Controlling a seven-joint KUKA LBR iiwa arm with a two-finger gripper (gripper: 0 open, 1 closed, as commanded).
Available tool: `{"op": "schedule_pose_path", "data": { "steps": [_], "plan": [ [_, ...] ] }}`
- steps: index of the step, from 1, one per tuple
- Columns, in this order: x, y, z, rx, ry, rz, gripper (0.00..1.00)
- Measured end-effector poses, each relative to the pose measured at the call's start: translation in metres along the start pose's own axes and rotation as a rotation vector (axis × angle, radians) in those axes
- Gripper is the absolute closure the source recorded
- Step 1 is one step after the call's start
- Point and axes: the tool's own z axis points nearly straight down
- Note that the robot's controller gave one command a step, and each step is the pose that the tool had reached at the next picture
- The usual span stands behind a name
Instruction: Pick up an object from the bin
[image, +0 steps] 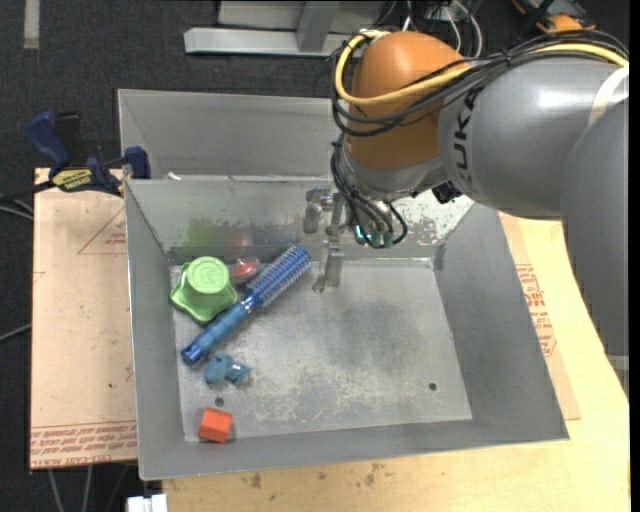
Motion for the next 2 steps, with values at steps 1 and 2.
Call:
{"op": "schedule_pose_path", "data": {
  "steps": [1, 2],
  "plan": [
    [-0.008, 0.018, 0.131, 0.000, -0.005, -0.387, 0.00],
    [0.010, 0.040, 0.098, 0.001, -0.009, -0.541, 0.00]
  ]
}}
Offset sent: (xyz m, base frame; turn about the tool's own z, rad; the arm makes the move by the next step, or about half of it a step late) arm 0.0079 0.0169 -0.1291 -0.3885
